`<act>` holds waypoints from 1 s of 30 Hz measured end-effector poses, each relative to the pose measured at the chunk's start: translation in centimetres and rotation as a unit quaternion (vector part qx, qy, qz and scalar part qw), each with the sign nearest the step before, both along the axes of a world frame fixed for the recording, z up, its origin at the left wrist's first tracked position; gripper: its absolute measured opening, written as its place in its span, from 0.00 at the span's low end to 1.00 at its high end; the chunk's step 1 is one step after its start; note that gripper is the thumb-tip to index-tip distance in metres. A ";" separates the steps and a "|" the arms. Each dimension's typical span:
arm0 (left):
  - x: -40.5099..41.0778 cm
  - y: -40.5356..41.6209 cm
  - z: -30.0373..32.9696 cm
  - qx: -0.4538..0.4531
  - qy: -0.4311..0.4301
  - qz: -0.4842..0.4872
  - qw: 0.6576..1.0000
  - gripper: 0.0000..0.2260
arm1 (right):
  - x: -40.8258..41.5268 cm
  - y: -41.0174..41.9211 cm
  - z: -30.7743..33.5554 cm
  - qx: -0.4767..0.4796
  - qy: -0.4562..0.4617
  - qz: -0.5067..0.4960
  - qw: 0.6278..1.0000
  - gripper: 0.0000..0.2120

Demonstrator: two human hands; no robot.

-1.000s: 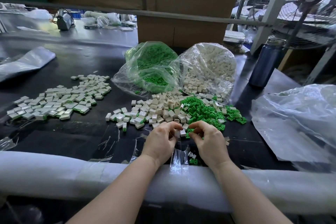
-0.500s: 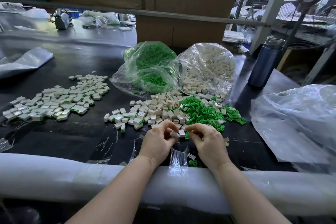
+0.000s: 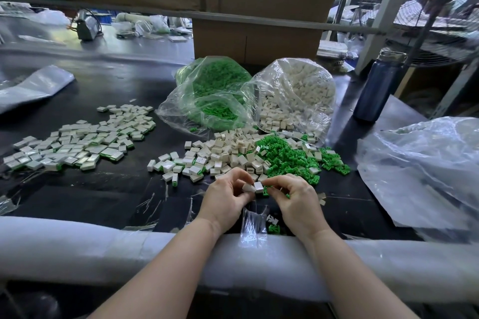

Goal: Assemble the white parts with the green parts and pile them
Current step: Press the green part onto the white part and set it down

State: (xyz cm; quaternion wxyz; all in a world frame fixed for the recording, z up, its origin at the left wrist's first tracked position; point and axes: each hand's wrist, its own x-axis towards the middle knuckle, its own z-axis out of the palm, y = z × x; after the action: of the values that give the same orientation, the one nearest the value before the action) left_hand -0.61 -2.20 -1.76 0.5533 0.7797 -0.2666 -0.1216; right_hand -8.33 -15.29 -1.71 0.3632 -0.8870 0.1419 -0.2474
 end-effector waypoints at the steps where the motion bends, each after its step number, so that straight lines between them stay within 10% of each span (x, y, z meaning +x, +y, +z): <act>1: 0.0 0.0 0.0 -0.001 0.001 -0.001 1.000 0.12 | 0.0 0.0 0.0 0.004 0.000 -0.002 1.000 0.08; 30: -0.1 0.2 0.5 0.004 0.036 -0.046 0.998 0.04 | -0.3 -0.1 0.8 0.184 -0.023 0.082 0.979 0.09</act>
State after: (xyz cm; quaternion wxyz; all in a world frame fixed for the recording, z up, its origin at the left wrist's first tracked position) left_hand -0.69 -2.02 -1.27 0.5530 0.7641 -0.2815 -0.1763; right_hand -8.60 -15.40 -0.95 0.5429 -0.8074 0.1031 -0.2067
